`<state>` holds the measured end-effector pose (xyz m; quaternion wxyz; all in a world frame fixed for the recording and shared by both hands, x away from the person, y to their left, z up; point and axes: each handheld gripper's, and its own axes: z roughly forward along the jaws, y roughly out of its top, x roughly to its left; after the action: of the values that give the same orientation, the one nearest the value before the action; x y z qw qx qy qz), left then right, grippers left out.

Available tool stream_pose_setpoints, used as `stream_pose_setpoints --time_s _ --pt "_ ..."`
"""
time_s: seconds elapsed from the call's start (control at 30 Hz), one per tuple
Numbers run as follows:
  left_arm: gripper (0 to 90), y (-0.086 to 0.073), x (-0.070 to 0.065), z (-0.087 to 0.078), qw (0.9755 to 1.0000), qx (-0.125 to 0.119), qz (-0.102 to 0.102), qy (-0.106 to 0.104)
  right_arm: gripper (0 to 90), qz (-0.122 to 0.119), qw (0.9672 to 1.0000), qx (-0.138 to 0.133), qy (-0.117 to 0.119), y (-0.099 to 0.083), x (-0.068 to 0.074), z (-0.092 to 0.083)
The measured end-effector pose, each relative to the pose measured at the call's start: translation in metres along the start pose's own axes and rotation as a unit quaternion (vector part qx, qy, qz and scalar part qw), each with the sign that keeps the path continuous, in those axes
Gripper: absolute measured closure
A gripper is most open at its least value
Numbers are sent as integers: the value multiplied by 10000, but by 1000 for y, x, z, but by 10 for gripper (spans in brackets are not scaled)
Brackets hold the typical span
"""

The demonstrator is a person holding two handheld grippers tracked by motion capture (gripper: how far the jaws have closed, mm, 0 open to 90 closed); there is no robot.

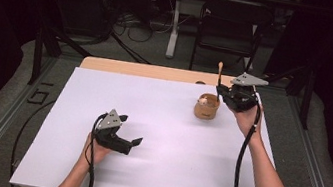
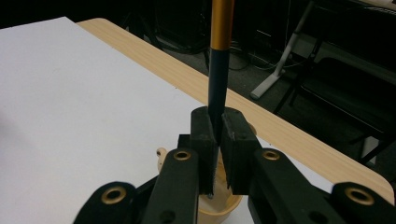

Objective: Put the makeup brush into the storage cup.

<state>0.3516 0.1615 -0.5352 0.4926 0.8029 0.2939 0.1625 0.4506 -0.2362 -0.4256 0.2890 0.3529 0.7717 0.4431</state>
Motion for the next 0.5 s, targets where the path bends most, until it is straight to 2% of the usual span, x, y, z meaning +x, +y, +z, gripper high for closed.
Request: stream_pose_setpoints --time_s 0.27,0.5 --pt "0 0 0 0 10000 -2 4 -16 844 45 10000 40 -13 4 -4 10" --pt "0 0 0 1 10000 12 15 -34 844 -37 9999 116 -61 7 -4 18"
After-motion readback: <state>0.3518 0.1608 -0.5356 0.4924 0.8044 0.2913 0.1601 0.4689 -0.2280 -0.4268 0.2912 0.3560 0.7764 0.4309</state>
